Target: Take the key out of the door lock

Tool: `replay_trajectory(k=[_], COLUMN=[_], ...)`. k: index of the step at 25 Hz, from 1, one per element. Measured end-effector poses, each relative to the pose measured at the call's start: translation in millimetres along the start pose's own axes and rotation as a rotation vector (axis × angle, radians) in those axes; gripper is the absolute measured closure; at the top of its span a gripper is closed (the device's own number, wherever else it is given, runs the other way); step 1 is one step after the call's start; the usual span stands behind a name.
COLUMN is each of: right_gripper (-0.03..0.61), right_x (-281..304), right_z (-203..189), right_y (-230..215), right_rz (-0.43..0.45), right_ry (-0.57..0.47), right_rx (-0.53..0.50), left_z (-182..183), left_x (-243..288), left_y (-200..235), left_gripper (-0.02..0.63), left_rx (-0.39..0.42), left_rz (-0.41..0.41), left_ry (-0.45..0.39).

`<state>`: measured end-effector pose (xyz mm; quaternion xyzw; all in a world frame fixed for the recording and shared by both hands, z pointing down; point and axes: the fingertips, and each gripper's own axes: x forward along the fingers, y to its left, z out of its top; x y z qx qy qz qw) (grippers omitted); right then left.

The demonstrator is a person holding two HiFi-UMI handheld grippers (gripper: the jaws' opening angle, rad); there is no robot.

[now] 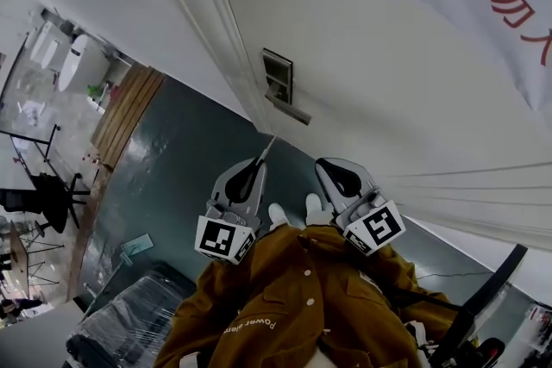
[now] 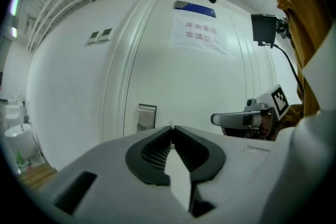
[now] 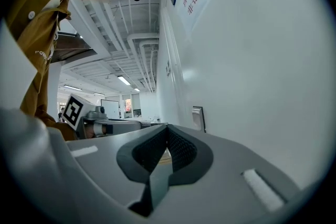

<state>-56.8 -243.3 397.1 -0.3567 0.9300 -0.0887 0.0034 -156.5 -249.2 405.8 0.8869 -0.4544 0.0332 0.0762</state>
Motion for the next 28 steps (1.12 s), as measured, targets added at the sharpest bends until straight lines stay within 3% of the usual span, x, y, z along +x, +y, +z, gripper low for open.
replay_trajectory(k=[4, 28], right_gripper=[0.574, 0.574], right_x=[2.9, 15.1], right_z=[-3.8, -2.9], right_y=[-11.5, -21.5], right_rz=[-0.033, -0.032], right_ry=[0.002, -0.007], right_rx=[-0.011, -0.028], left_z=[7.5, 11.0], left_x=[0.7, 9.6], left_y=[-13.7, -11.7], left_gripper=[0.592, 0.592], left_rx=[0.046, 0.050], left_rz=[0.008, 0.015], left_ry=[0.004, 0.004])
